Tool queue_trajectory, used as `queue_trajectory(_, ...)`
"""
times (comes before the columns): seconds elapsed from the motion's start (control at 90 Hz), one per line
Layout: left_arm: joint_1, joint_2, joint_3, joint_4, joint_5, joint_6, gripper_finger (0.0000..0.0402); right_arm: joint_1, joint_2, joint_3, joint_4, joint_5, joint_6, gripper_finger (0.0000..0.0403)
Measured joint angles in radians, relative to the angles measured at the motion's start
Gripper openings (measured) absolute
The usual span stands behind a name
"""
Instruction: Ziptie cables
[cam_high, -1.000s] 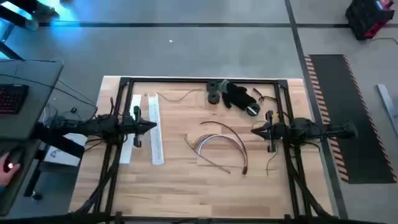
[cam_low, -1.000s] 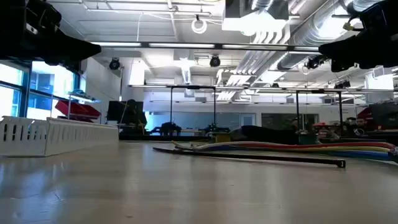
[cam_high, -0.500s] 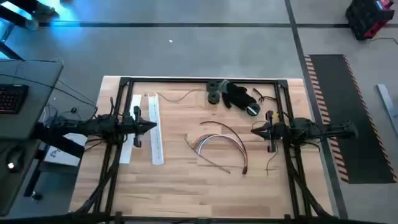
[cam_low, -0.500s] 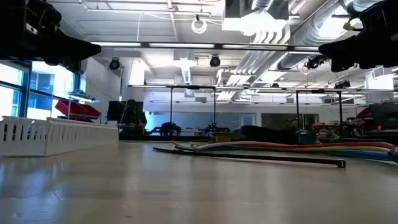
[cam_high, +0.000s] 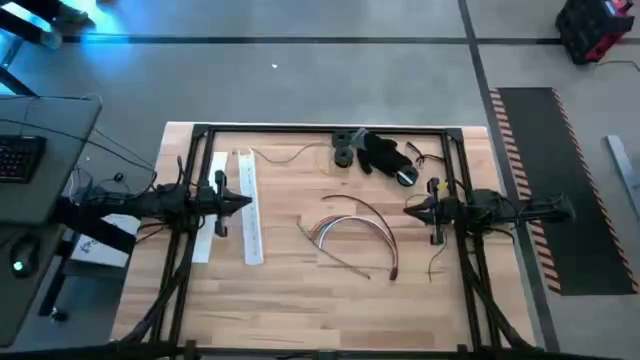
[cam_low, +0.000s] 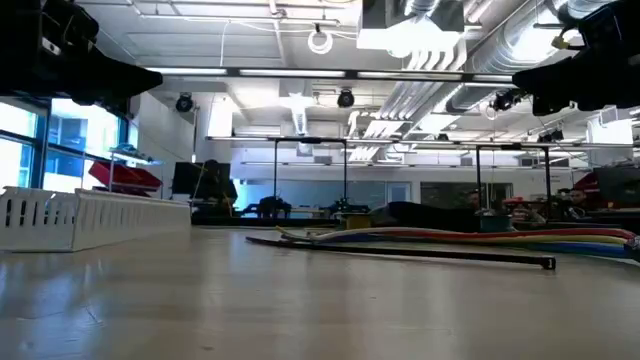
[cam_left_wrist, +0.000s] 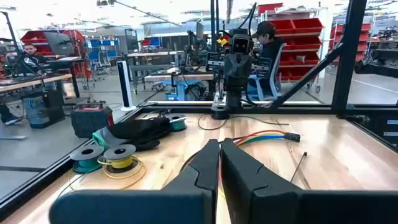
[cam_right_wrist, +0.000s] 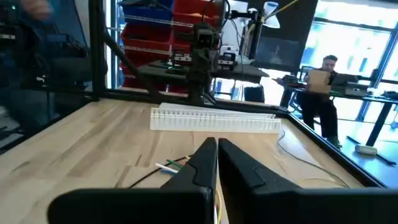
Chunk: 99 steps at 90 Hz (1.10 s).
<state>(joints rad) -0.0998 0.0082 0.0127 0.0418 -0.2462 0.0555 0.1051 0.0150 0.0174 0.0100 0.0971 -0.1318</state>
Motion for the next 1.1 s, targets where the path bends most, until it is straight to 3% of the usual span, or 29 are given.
queue_trajectory(0.633, 0.0, 0.0, 0.0, 0.001, 0.0, 0.001, 0.0, 0.0, 0.0, 0.0, 0.0, 0.0, 0.0, 0.0)
queue_trajectory(0.844, 0.002, 0.0, -0.001, 0.028, -0.009, 0.135, 0.0, 0.0, 0.0, 0.0, 0.0, 0.0, 0.0, 0.0)
queue_trajectory(1.1, 0.002, 0.0, -0.001, 0.031, -0.008, 0.034, 0.0, 0.0, 0.0, 0.0, 0.0, 0.0, 0.0, 0.0)
